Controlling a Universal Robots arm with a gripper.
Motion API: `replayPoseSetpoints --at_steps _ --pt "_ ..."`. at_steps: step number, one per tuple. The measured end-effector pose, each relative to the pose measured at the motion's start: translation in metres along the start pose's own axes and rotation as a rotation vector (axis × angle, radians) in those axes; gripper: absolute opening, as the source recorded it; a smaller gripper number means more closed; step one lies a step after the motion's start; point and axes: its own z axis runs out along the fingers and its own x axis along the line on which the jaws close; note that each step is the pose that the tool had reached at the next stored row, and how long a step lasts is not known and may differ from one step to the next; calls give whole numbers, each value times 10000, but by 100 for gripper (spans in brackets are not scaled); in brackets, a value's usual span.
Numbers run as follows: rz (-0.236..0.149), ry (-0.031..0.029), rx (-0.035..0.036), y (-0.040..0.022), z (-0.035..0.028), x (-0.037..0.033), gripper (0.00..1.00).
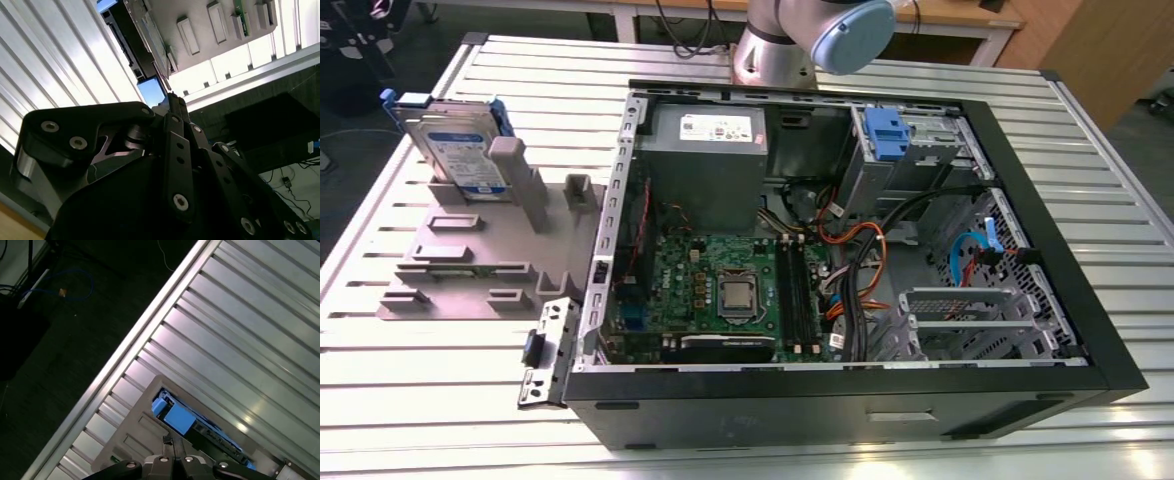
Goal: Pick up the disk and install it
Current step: 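Pick up the disk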
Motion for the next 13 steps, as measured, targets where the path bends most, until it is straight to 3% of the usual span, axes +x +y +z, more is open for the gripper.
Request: replayPoseSetpoints --at_steps 13 --pt "-1942 83 15 0 0 0 11"
